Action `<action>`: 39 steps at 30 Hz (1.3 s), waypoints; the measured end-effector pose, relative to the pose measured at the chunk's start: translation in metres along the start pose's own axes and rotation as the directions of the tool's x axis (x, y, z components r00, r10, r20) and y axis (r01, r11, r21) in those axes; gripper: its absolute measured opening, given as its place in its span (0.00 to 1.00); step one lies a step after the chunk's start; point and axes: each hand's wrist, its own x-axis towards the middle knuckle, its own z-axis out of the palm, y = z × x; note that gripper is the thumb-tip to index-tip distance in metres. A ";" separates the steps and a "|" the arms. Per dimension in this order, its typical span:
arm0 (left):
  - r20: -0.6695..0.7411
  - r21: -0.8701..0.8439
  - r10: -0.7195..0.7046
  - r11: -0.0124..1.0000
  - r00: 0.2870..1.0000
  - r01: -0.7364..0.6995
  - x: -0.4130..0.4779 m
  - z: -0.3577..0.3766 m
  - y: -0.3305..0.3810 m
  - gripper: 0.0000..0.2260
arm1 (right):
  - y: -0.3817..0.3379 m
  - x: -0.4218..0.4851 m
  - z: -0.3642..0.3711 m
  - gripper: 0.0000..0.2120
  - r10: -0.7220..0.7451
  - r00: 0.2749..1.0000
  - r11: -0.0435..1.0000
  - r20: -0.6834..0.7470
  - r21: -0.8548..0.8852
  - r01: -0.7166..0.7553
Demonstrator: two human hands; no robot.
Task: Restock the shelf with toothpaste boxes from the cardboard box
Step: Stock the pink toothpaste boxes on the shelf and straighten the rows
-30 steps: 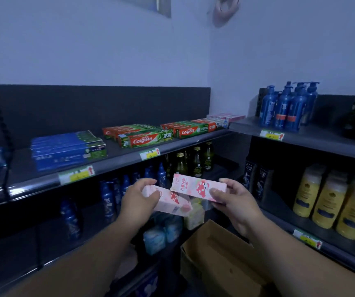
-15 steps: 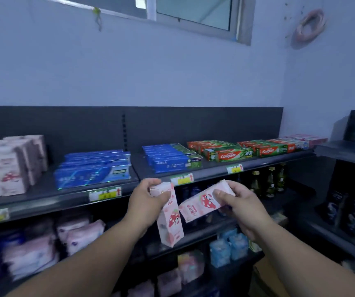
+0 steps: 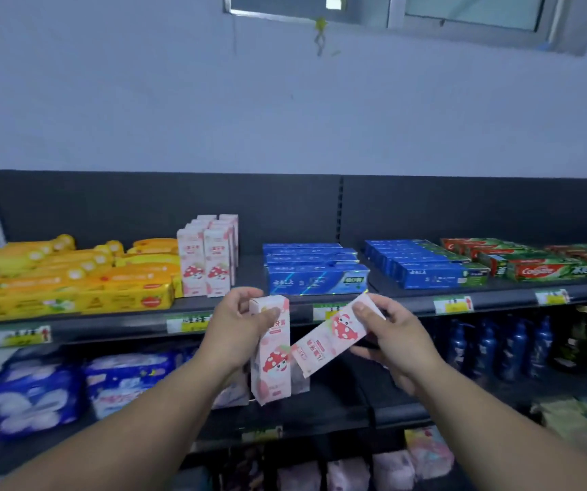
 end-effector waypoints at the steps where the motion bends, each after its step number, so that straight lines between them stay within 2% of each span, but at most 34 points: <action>1: -0.017 -0.010 0.005 1.000 1.000 -0.005 0.002 -0.010 0.002 0.13 | 0.000 0.004 0.011 0.13 0.008 1.000 1.000 0.006 0.014 -0.008; 5: -0.092 -0.043 0.043 0.998 0.995 -0.047 0.012 -0.041 0.015 0.13 | 0.000 0.027 0.048 0.15 0.021 0.999 0.999 0.047 0.034 -0.023; 10: -0.197 -0.081 0.090 0.991 0.976 -0.107 0.030 -0.069 0.025 0.14 | -0.013 0.055 0.082 0.13 -0.011 0.994 0.997 0.106 0.076 0.003; 19: -0.343 0.040 0.284 0.957 0.895 -0.288 0.069 -0.093 0.055 0.11 | -0.040 0.107 0.116 0.11 -0.172 0.945 0.985 0.280 0.048 0.165; 24: -0.385 0.043 0.309 0.947 0.870 -0.318 0.086 -0.101 0.061 0.11 | -0.047 0.128 0.127 0.12 -0.263 0.901 0.961 0.345 0.013 0.275; 29: -0.363 0.041 0.293 0.953 0.884 -0.299 0.102 -0.102 0.058 0.14 | -0.052 0.146 0.143 0.14 -0.295 0.872 0.929 0.392 -0.095 0.357; 39: -0.183 0.096 0.222 0.974 0.958 -0.207 0.127 -0.122 0.042 0.14 | -0.039 0.155 0.183 0.17 -0.269 0.829 0.824 0.489 -0.328 0.461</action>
